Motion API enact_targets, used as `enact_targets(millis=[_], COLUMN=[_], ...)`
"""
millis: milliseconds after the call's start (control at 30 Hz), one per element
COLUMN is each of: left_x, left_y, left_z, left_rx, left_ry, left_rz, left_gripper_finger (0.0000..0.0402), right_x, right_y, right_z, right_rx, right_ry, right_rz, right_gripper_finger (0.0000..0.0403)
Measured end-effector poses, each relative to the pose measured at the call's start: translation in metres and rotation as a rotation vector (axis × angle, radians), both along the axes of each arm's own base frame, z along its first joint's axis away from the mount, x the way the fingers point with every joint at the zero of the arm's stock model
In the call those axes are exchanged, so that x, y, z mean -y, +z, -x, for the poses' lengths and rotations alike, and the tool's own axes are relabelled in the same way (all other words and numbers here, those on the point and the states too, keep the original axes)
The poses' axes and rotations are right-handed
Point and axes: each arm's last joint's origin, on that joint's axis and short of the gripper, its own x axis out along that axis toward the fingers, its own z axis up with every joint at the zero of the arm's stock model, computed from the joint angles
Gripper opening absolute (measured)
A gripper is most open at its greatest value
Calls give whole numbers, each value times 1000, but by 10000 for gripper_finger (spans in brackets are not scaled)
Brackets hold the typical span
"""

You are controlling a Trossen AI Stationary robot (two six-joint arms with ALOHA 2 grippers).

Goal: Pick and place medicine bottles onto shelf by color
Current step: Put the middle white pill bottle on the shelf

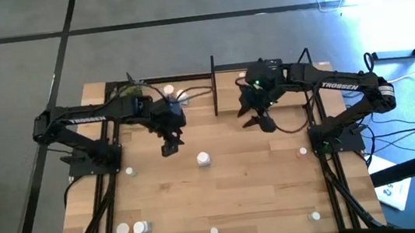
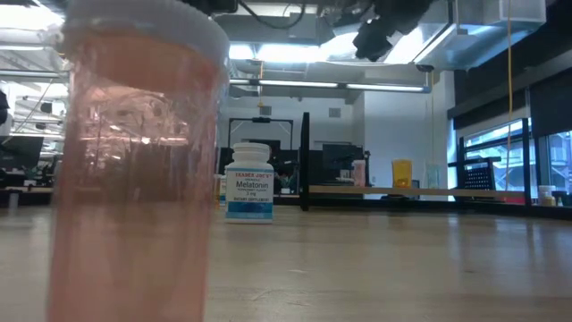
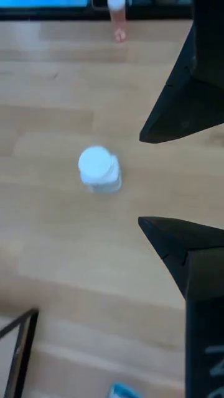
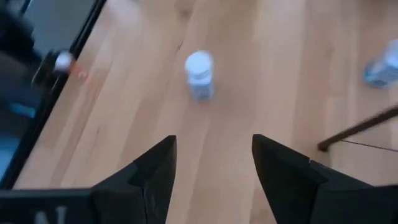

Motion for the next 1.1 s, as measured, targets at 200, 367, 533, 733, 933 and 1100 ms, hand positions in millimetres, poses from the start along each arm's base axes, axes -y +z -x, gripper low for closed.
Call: enact_targets(millis=[200,367,533,733,933,1100], left_x=[28,52,72,88,95,94], left_y=[0,4,-11,-42,-90,-124], left_z=[0,6,28,44,49,49], left_rx=[-17,3,38,275,350,370], left_ry=[46,90,190,250,212,200], left_rz=[17,-8,15,74,43,-27], left_gripper_finger=[199,199,199,199,199,199], right_x=[-4,-7,-9,-19,-23,-22], right_y=[-20,-43,-51,-46,-42,-42], right_z=[3,4,0,-9,-14,-15], right_rx=[-53,-78,-51,22,73,71], right_ry=[30,74,52,39,32,11], right_rz=[-4,-116,-136,-72,-79,-89], right_gripper_finger=[212,212,212,212,212,212])
